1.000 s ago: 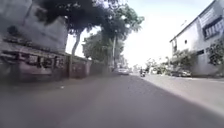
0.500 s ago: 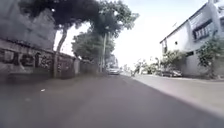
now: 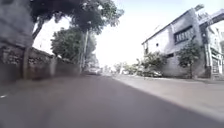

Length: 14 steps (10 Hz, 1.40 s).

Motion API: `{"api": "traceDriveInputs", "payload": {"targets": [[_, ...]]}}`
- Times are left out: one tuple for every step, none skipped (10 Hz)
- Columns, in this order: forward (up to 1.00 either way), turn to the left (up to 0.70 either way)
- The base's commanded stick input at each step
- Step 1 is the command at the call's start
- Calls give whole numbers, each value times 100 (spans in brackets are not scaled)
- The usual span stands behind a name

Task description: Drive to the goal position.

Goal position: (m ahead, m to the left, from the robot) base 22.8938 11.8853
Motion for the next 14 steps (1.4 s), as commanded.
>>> {"api": "traceDriveInputs", "payload": {"targets": [[100,0],[100,0],[100,0],[100,0],[100,0],[100,0],[100,0],[100,0],[100,0],[100,0],[100,0],[100,0],[100,0],[100,0]]}}
